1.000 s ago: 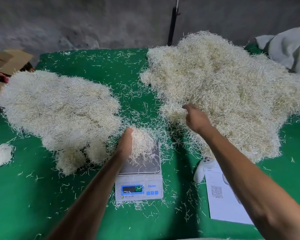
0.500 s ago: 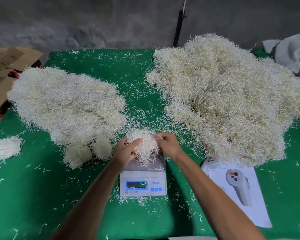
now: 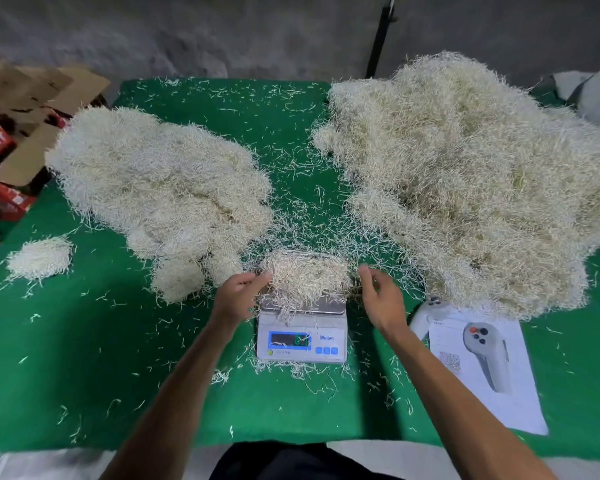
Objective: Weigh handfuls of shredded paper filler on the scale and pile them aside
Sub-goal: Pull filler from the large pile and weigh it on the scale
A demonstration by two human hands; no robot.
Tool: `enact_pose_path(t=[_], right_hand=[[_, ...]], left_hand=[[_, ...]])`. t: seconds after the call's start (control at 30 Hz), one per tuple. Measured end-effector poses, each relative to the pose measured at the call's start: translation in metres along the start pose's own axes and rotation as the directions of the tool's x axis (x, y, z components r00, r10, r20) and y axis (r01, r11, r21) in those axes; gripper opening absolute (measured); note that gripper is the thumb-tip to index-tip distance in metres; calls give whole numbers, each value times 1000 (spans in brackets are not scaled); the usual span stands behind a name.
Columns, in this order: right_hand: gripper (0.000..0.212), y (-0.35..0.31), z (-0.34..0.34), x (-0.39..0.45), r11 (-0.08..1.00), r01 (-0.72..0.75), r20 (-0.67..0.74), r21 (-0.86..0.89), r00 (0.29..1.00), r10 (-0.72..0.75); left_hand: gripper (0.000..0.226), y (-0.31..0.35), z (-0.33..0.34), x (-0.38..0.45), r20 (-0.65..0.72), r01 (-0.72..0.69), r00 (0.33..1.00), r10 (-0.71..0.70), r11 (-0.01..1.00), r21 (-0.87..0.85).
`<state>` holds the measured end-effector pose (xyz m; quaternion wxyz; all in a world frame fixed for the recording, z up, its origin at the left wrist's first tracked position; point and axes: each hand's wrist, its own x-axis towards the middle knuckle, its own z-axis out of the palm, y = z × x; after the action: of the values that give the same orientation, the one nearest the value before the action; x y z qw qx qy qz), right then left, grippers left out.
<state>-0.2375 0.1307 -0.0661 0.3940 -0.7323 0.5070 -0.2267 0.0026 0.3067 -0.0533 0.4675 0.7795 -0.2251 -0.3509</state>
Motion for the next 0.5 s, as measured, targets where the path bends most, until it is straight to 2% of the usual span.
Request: enact_pose_path(t=[0.07, 0.13, 0.17, 0.23, 0.3, 0.33, 0.37, 0.5], right_hand=[[61, 29, 5, -21, 987, -117, 8, 112, 993, 116], [59, 56, 13, -43, 910, -292, 73, 294, 956, 283], [56, 66, 17, -52, 814, -370, 112, 449, 926, 359], [58, 78, 19, -60, 584, -431, 165, 688, 877, 452], [67, 78, 15, -60, 506, -425, 196, 751, 875, 443], [69, 77, 14, -60, 500, -423, 204, 756, 878, 434], [70, 76, 13, -60, 492, -423, 212, 761, 879, 428], [71, 78, 14, -61, 482, -414, 208, 772, 881, 424]], left_hand=[[82, -24, -10, -8, 61, 18, 998, -8, 986, -168], [81, -51, -9, -16, 171, 195, 976, -133, 884, -424], [84, -64, -5, -20, 228, 289, 955, -192, 780, -555], [92, -86, 2, -30, 303, 389, 920, -247, 488, -781], [96, -101, 7, -37, 300, 360, 914, -272, 208, -910], [98, -105, 6, -39, 284, 337, 913, -294, 146, -930], [99, -106, 6, -40, 269, 323, 912, -309, 136, -937], [100, -108, 6, -40, 229, 304, 923, -309, 221, -927]])
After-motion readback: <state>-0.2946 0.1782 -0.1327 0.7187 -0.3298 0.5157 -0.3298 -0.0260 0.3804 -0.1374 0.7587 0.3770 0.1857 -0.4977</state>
